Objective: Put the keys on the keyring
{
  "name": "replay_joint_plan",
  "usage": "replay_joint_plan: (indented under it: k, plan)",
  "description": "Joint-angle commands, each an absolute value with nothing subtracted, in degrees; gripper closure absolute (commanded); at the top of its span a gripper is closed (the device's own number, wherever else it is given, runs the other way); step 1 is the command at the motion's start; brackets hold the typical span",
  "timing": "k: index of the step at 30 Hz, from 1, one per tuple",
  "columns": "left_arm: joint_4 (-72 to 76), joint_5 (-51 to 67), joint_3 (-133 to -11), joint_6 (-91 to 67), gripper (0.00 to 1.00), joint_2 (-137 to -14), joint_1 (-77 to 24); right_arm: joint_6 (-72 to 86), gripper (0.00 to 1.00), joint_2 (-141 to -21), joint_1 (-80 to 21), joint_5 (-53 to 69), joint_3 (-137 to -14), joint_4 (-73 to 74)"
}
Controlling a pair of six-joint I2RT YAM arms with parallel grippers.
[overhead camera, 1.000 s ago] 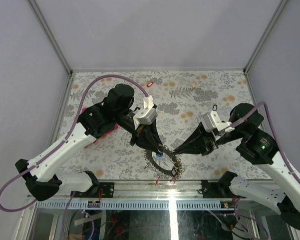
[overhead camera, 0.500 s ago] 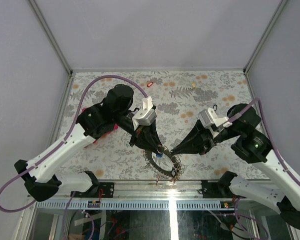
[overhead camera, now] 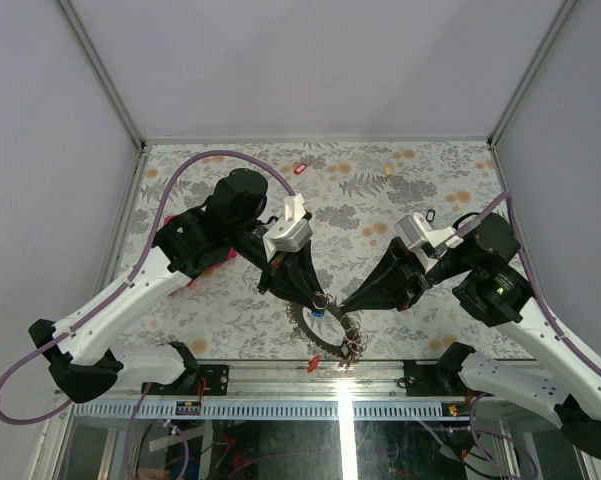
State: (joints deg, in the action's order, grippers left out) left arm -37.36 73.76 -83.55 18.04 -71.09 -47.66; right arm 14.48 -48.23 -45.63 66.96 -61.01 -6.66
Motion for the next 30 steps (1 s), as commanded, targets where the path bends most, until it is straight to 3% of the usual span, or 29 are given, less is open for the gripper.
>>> replay_joint_plan:
  k: [1,6,17,30]
  plan:
    - [-34.01,73.15,-85.25,19.41,1.00,-71.54,-47.35,23.05,1.00,-47.18,-46.13,70.72,-59.22,-16.99]
    - [-33.98,74.65,-85.09,19.84,1.00,-71.43,-47.29,26.79,1.00,-47.02,-46.18,71.73,-59.14,-19.98]
    - [-35.99,73.51,-85.25,21.20,1.00,-71.16,-47.29,15.90,1.00,-45.90,-46.22,71.28,-63.67,-3.37]
    - [-37.05,73.81,-86.11,22.69,1.00,-72.85,-47.26,19.77,1.00,-46.49,-46.23,73.51,-62.46,-7.75]
